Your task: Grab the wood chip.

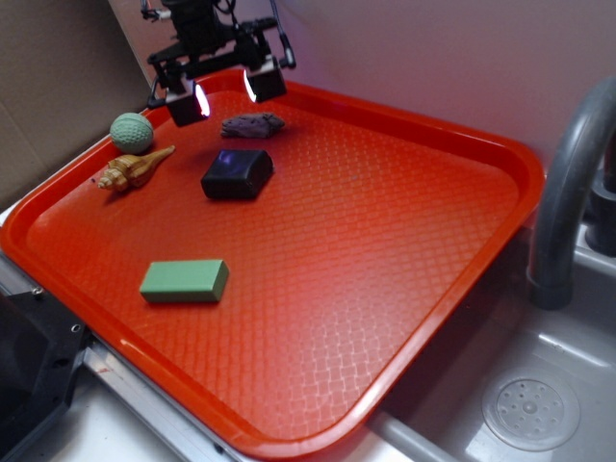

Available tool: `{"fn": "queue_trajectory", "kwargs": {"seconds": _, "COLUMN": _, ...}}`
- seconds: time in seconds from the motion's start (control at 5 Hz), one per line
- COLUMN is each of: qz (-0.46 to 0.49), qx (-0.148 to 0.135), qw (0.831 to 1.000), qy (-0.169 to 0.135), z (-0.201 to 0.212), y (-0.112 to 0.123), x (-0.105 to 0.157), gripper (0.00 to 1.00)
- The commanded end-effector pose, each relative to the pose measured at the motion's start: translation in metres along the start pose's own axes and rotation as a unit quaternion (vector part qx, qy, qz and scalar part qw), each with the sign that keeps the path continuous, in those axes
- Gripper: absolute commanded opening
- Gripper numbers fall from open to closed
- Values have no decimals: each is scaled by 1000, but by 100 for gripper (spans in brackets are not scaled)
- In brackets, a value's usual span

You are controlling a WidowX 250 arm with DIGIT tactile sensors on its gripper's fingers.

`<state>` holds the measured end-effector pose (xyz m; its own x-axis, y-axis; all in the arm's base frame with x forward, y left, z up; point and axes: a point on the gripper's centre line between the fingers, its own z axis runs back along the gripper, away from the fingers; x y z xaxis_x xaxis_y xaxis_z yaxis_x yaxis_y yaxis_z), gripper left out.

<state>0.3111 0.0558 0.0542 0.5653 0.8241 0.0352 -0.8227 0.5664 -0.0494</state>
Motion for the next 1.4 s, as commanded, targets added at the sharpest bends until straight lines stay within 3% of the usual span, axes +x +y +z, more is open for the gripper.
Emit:
{"fn": "queue_trajectory", "kwargs": {"seconds": 0.0, "qz": 39, "qx": 4, "qw": 999, "qy": -17, "z": 1, "y": -3, "x": 25, "gripper": 100}}
{"fn": "queue_trajectory", "kwargs": {"seconds": 0.6, "qz": 34, "qx": 27, "qw": 999, "qy": -7, "z": -20, "y": -16, "x": 28, "gripper": 100}}
{"fn": "queue_trajectory", "kwargs": {"seconds": 1.2, "qz": -35, "qx": 63, "qw": 997, "qy": -34, "z": -44, "y": -5, "x": -5, "gripper": 100}}
